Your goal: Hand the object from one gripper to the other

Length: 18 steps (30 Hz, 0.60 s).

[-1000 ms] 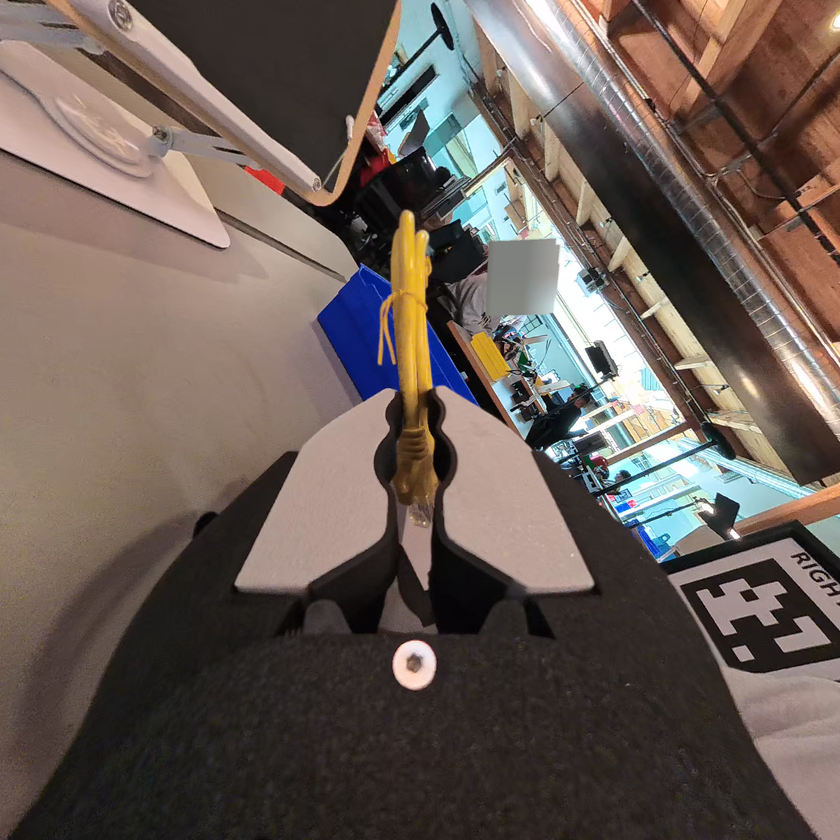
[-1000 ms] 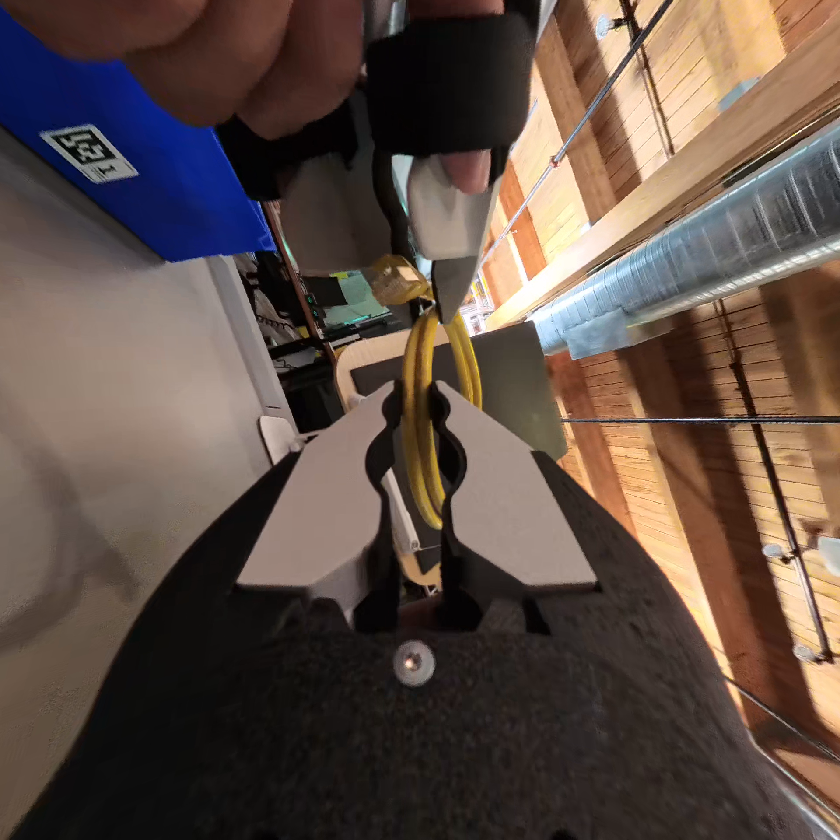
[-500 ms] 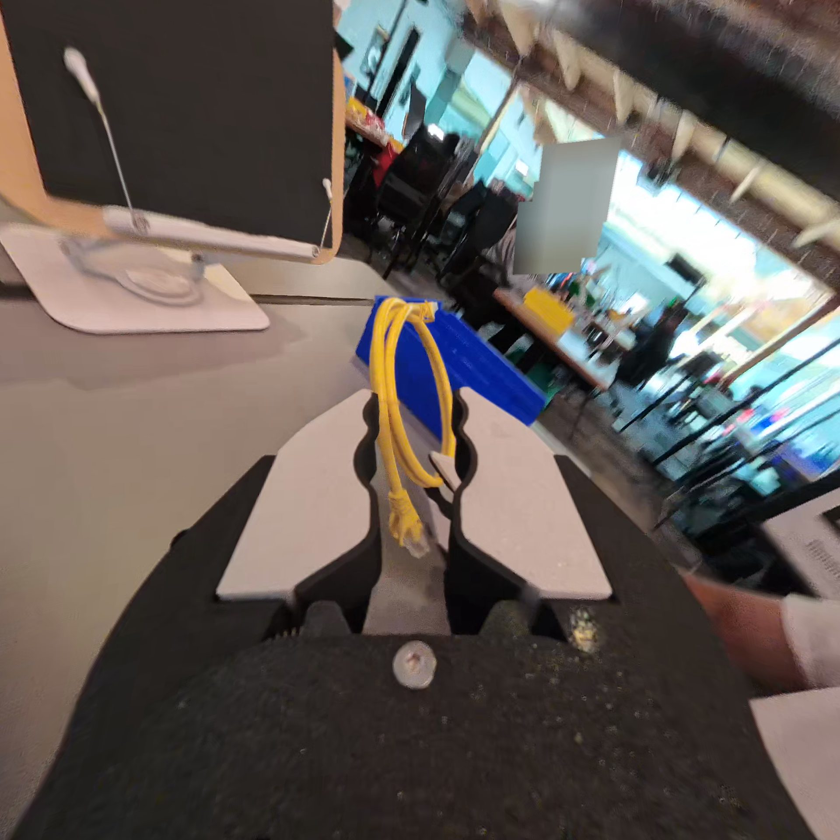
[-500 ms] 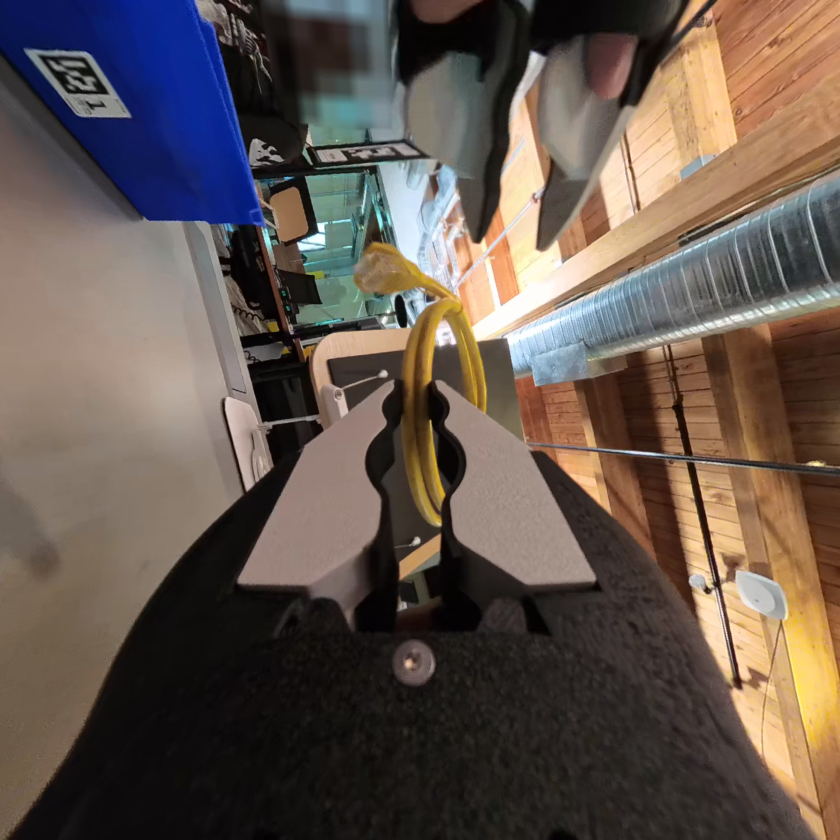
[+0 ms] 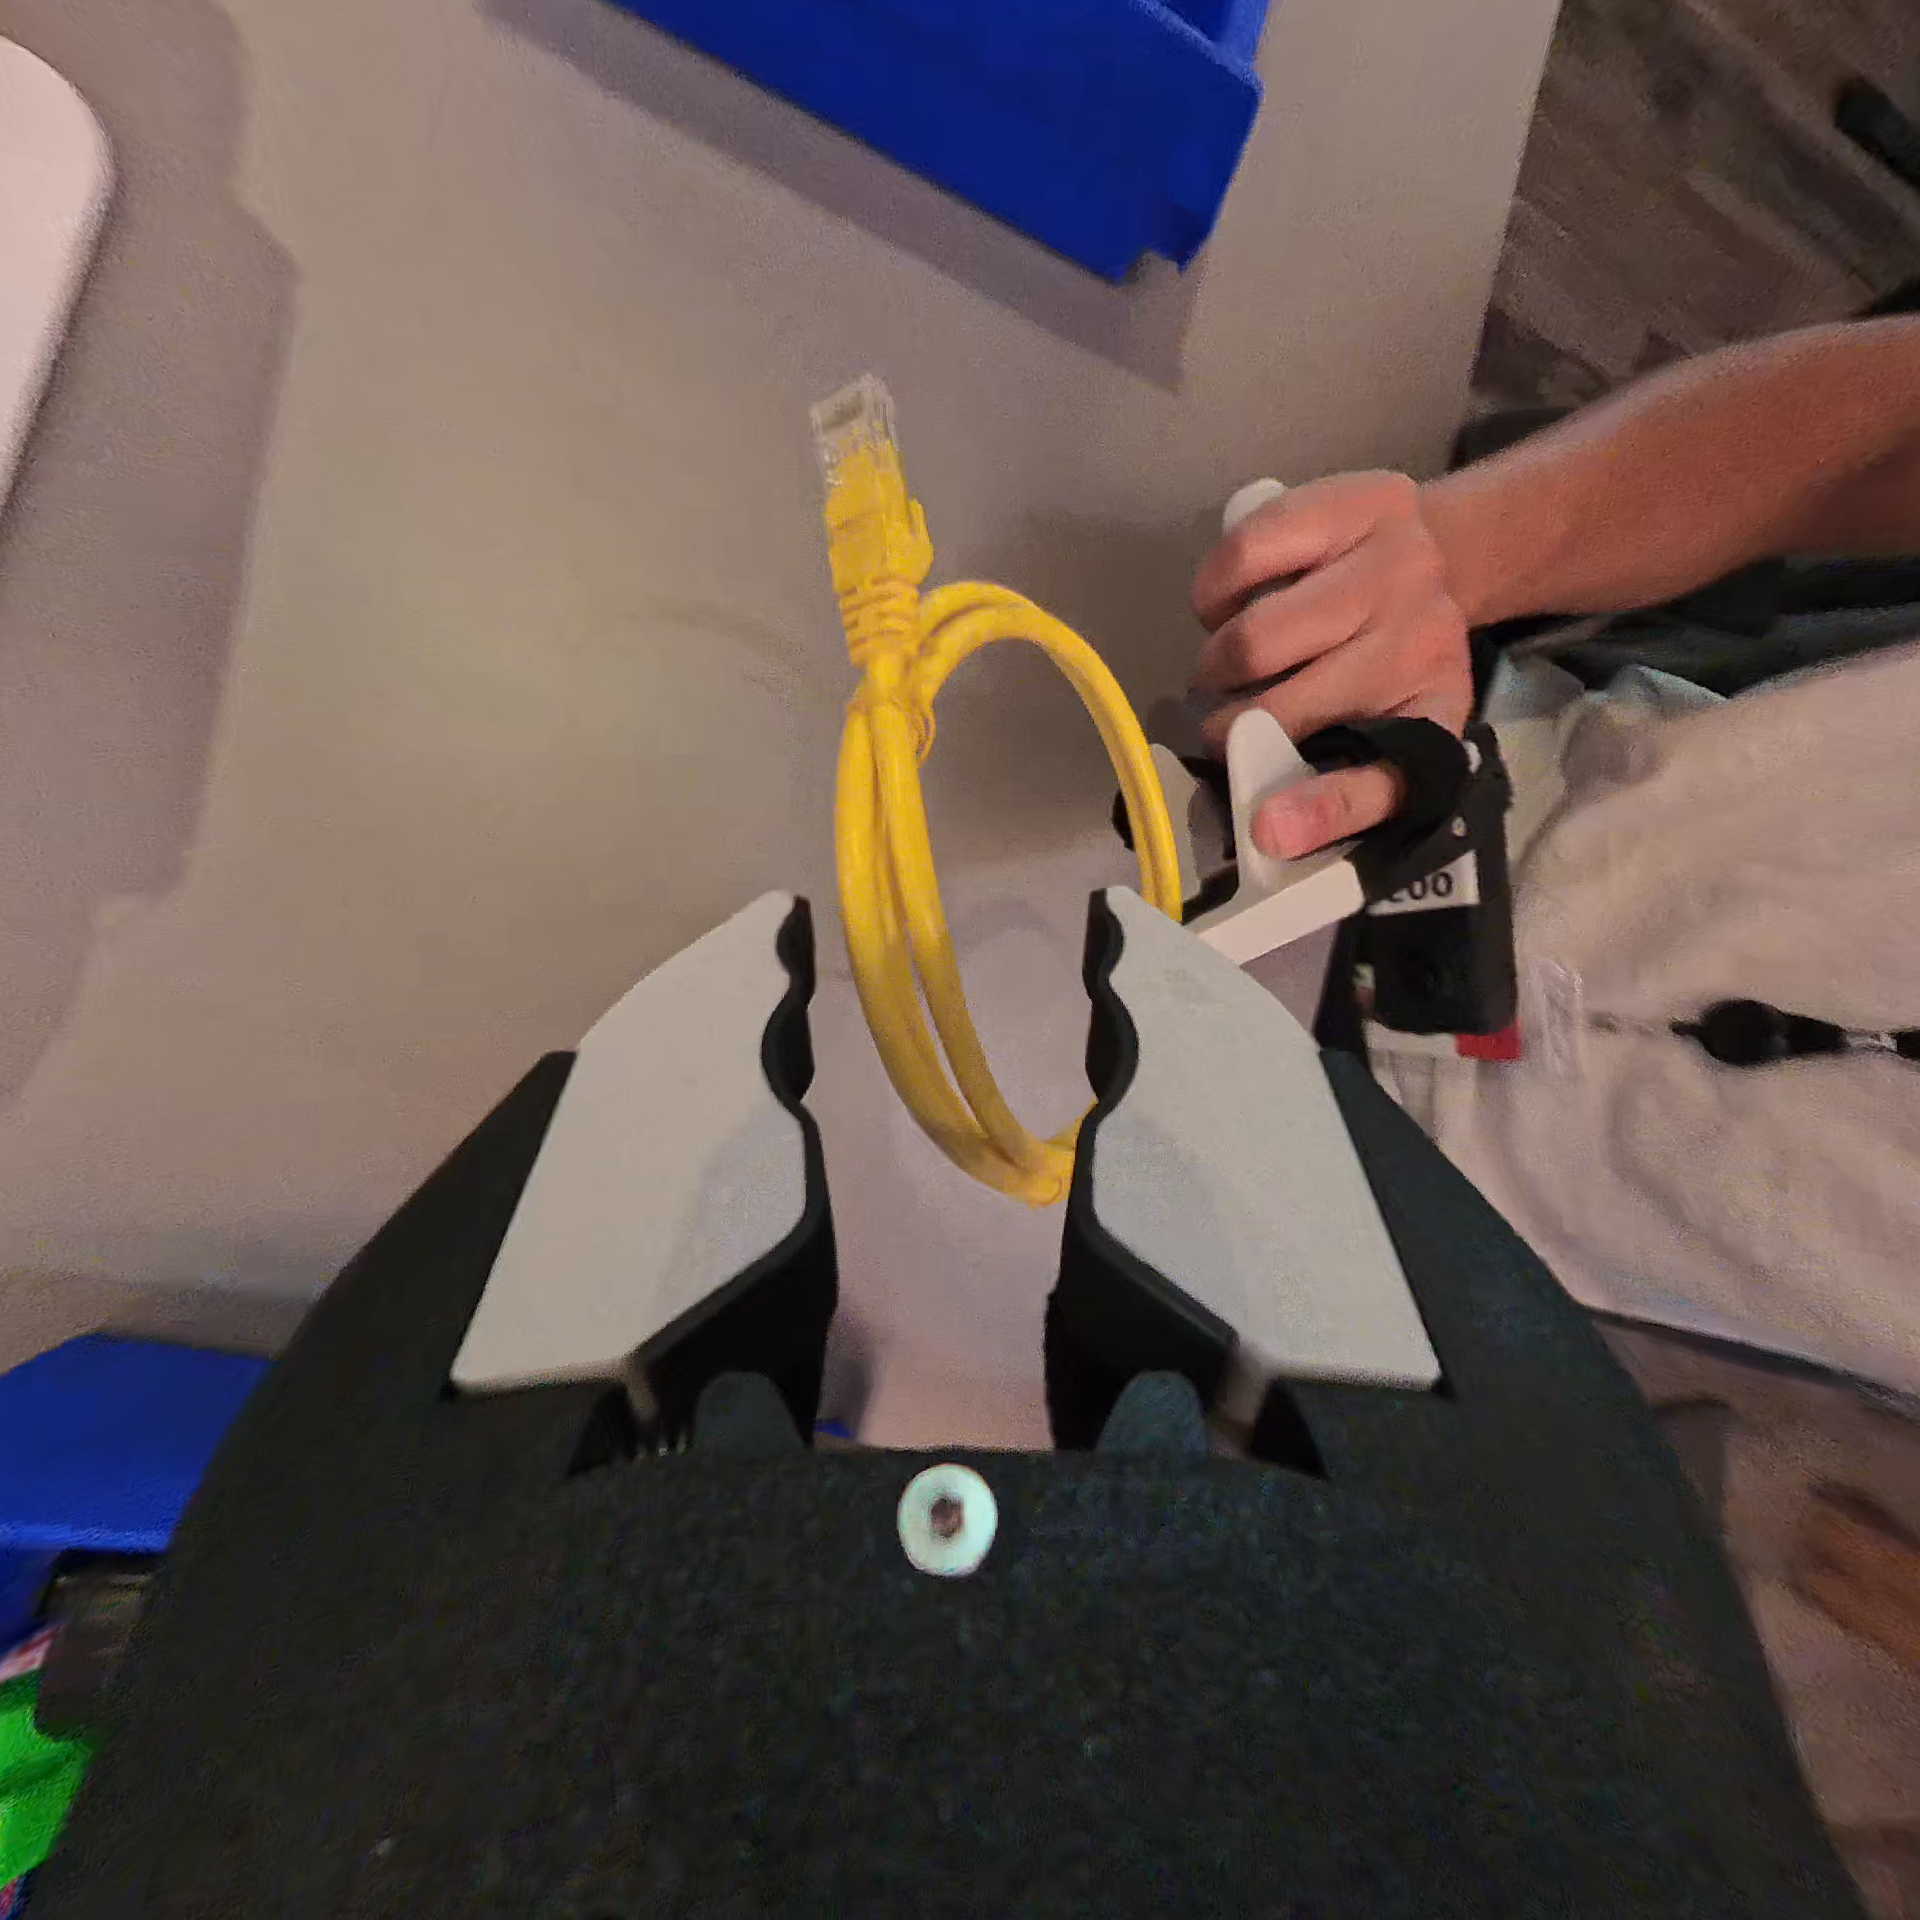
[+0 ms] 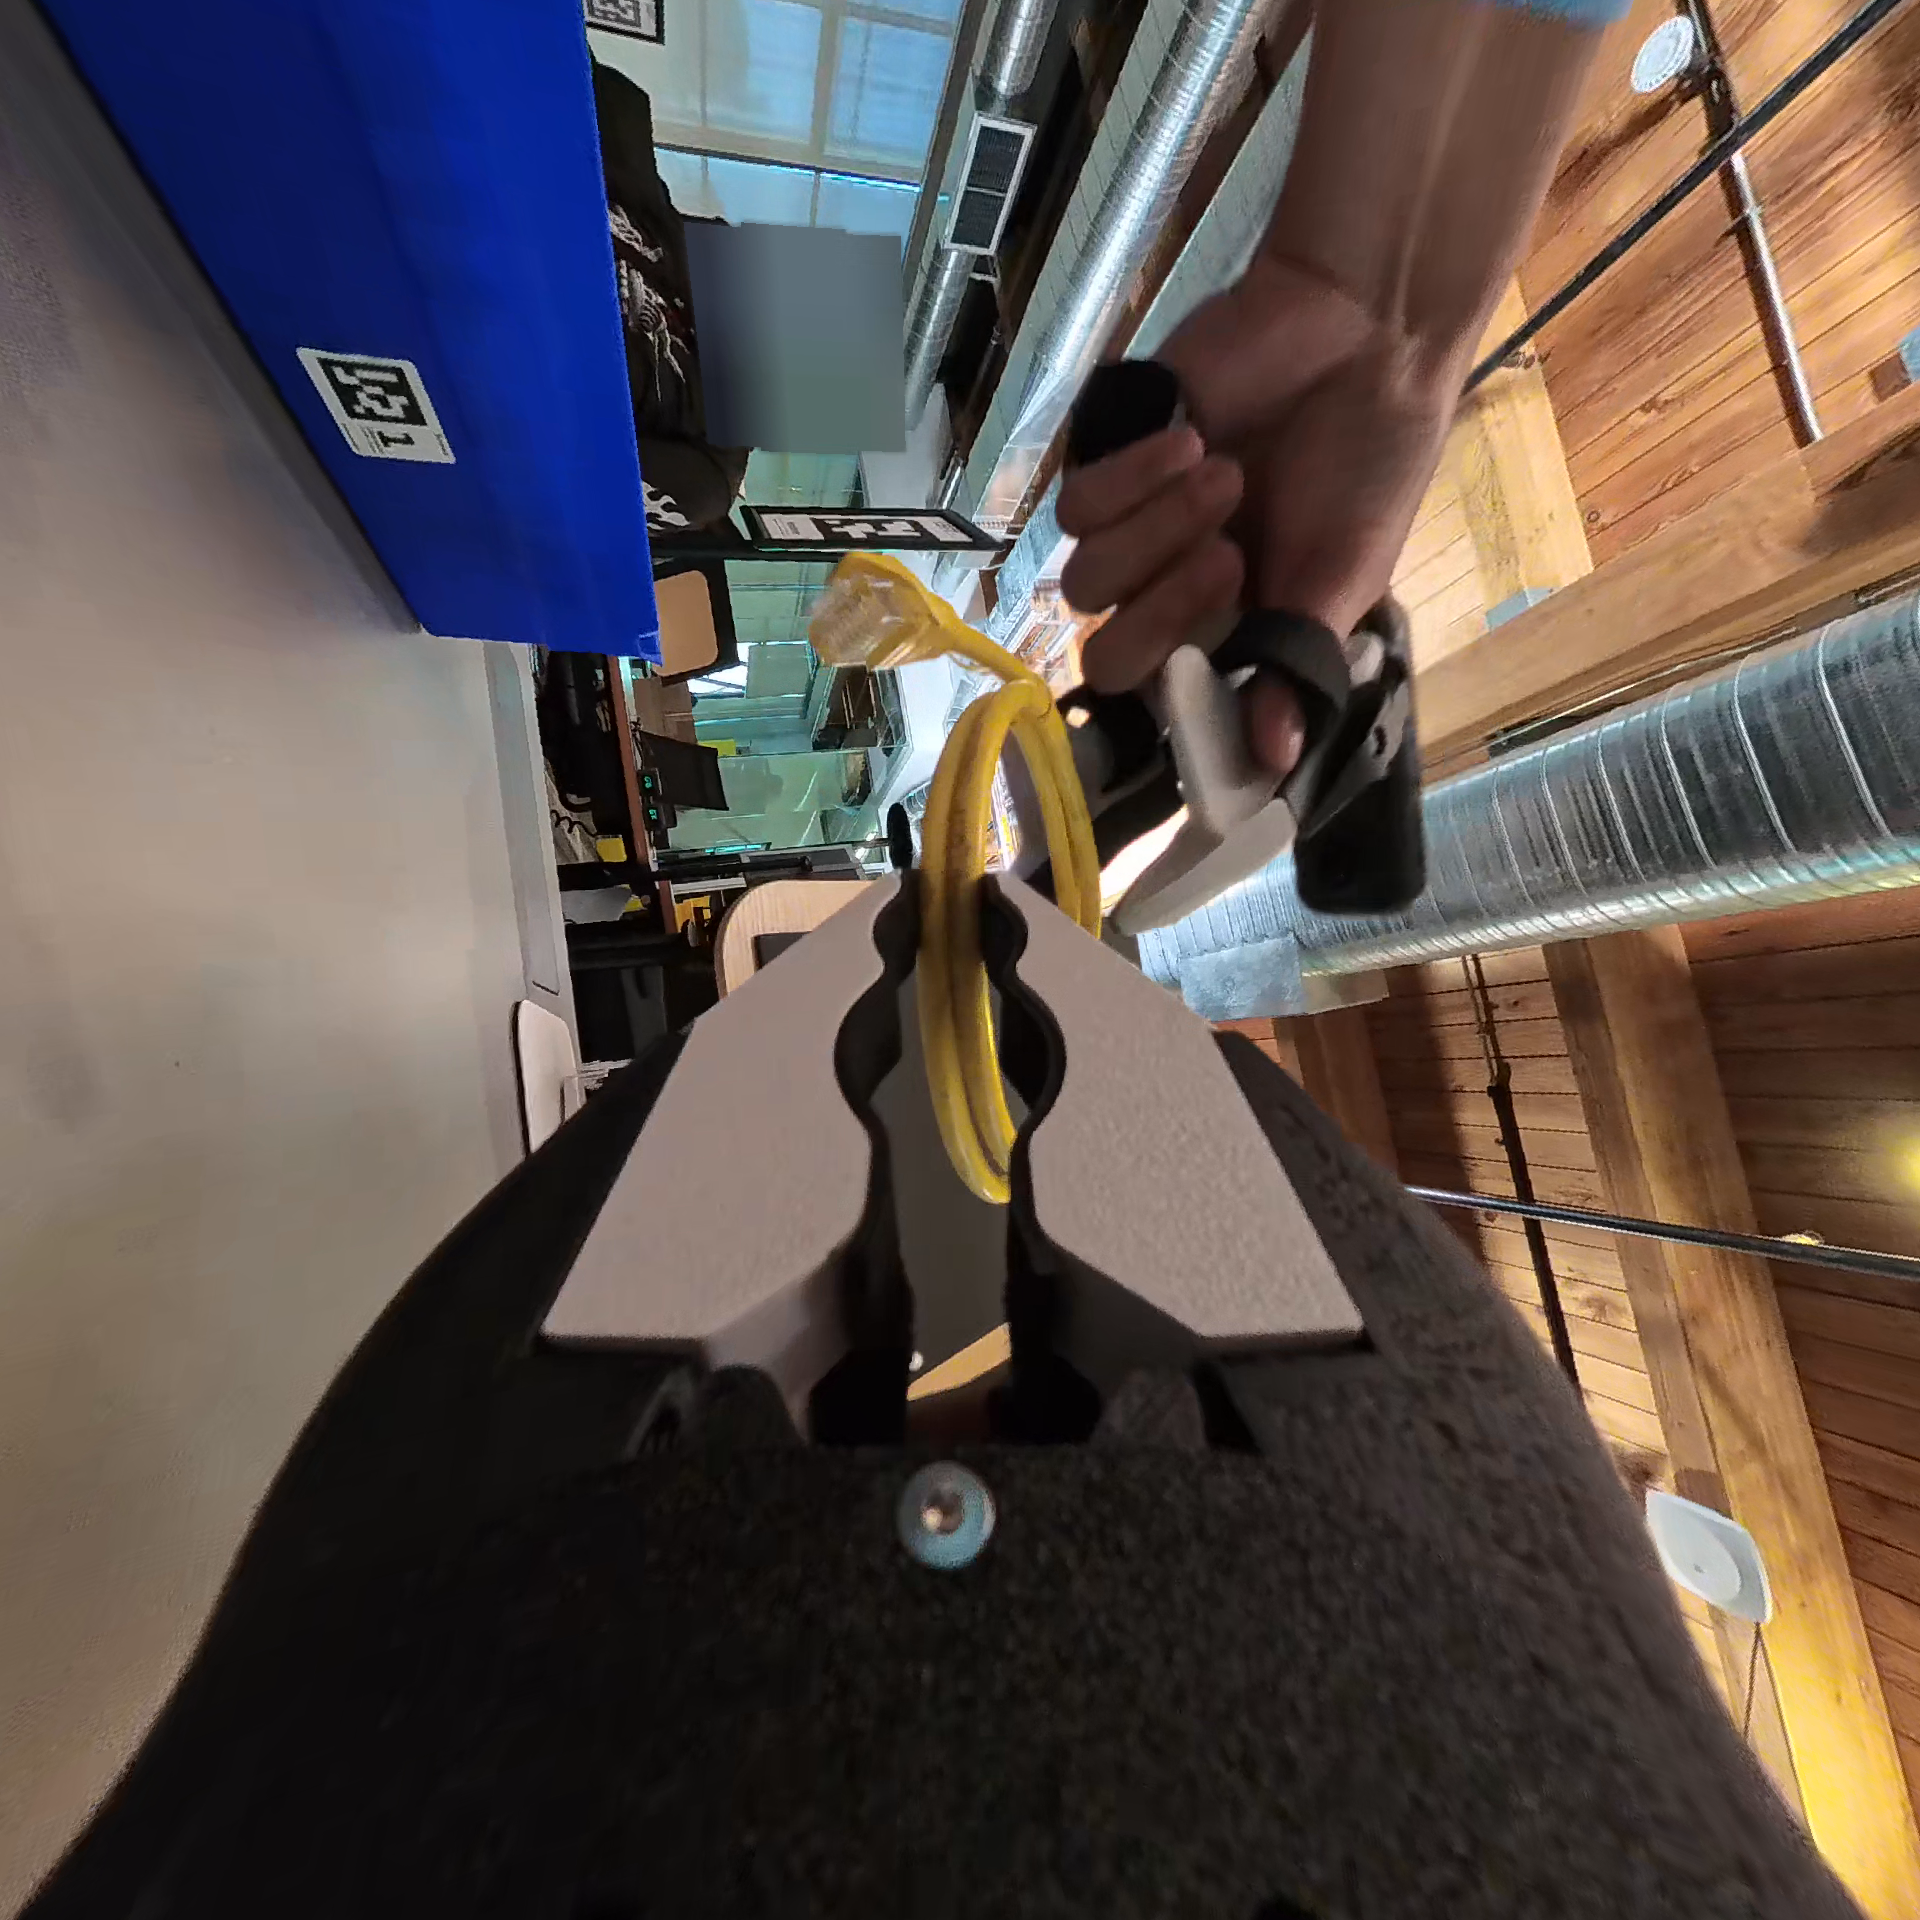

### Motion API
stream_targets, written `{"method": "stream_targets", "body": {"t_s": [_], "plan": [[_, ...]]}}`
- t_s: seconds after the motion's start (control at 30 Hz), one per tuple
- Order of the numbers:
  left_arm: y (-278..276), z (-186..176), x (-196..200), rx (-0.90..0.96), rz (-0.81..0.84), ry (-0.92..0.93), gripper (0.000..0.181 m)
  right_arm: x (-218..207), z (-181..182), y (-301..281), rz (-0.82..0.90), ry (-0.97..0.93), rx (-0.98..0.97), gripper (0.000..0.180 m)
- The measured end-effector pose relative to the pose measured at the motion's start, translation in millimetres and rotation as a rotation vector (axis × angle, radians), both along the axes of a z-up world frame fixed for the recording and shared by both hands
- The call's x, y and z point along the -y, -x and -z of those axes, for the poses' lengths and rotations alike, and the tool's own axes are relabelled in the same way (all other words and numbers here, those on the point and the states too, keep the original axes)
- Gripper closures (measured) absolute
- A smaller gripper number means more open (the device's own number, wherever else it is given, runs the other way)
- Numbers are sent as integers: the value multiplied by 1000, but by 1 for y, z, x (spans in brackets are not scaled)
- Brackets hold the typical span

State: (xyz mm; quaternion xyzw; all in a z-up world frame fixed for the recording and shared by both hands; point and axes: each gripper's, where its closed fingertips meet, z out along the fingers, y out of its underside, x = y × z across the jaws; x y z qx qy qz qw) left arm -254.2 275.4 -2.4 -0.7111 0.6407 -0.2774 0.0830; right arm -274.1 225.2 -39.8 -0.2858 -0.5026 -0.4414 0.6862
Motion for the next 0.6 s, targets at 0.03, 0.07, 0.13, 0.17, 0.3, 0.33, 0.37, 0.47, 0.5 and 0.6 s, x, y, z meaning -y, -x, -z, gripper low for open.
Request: {"method": "stream_targets", "body": {"t_s": [0.03, 0.07, 0.13, 0.17, 0.3, 0.33, 0.37, 0.47, 0.5, 0.6], "plan": [[-2, 3, -1, -31, 18, 18, 141, 0, 0, 0, -1, -1, 4, 168], [-2, 6, -3, -63, 35, 30, 144, 1, 1, 1, -4, 1, 8, 168], [-3, 10, -3, -104, 67, 64, 165, 0, 4, 1, -5, 6, 21, 168], [-5, 10, -4, -106, 70, 66, 168, -2, 7, 0, 3, 16, 25, 168], [-10, 14, -12, -62, 58, -25, 171, -14, 23, -11, 15, 159, -25, 167], [-11, 15, -16, -39, 44, -67, 171, -14, 27, -13, -11, 236, -70, 165], [-11, 15, -23, -27, 18, -120, 171, -12, 31, -14, -47, 329, -135, 158], [-6, 13, -39, 8, -48, -250, 172, -6, 32, -21, -180, 632, -405, 137], [-5, 12, -39, 26, -63, -268, 172, -6, 27, -26, -229, 735, -526, 132], [-1, 10, -33, 64, -63, -333, 172, -10, 11, -39, -448, 1095, -909, 129]]}}
